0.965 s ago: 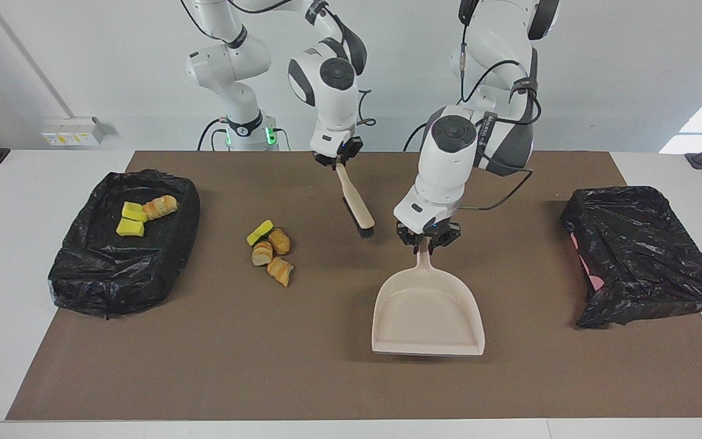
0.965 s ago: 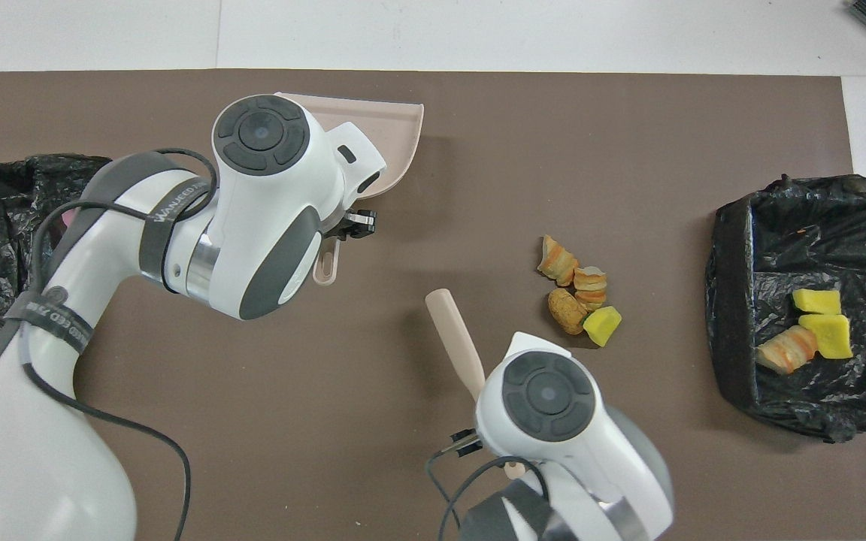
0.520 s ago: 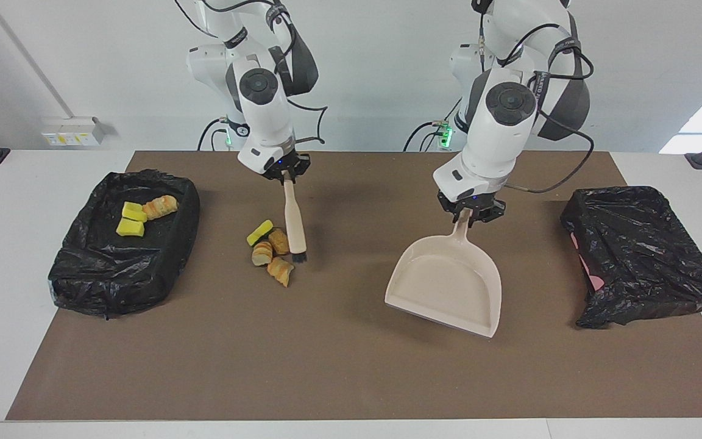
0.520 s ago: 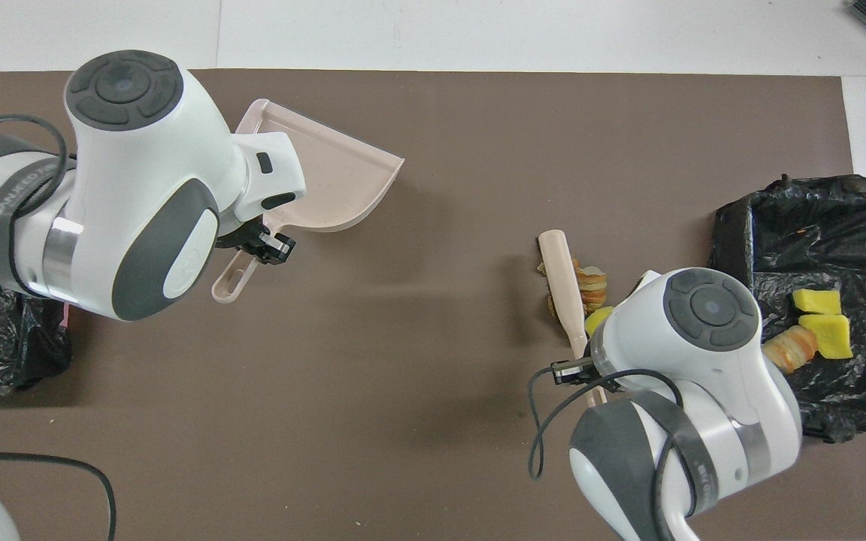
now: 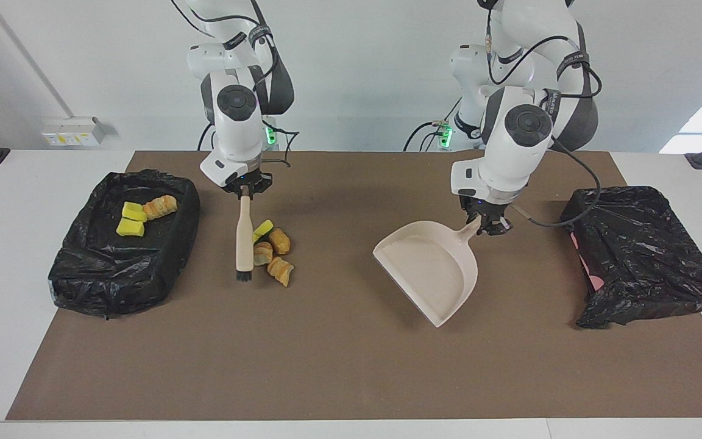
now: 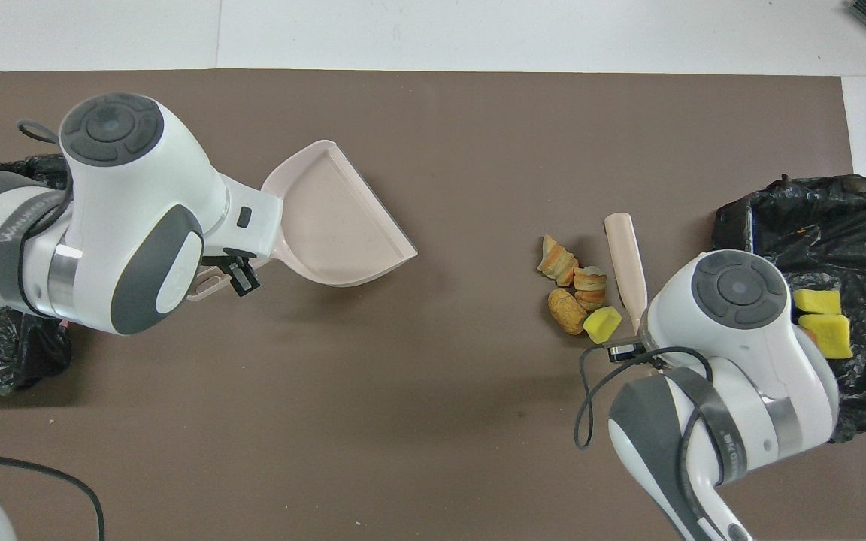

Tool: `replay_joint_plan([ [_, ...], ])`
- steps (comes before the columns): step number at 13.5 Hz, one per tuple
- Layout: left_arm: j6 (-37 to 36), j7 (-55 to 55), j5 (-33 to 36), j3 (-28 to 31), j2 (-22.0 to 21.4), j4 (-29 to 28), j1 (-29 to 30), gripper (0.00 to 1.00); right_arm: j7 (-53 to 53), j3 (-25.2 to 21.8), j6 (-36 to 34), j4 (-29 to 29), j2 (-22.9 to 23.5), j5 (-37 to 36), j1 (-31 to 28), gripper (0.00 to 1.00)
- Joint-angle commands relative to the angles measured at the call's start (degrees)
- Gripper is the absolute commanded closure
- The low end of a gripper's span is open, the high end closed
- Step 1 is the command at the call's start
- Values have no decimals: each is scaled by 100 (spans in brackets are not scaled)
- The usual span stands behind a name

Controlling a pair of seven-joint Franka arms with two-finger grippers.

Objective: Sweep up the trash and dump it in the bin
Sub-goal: 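Sweep the bread chunks toward the dustpan with the right gripper's brush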

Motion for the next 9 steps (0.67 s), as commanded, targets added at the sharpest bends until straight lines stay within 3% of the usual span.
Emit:
replay_joint_plan([
  [1,626,244,489,7,-455,-893,-427,100,-370,108,122,-353,-94,-79,-320,100],
  [7,751,217,851,-2,-491,-1325,-1262,100,-388,117,175,-406,267,70,-40,100],
  [9,839,-18,903,7,-526,-1430,-1455,100,-388,117,253,-406,354,560,119,100],
])
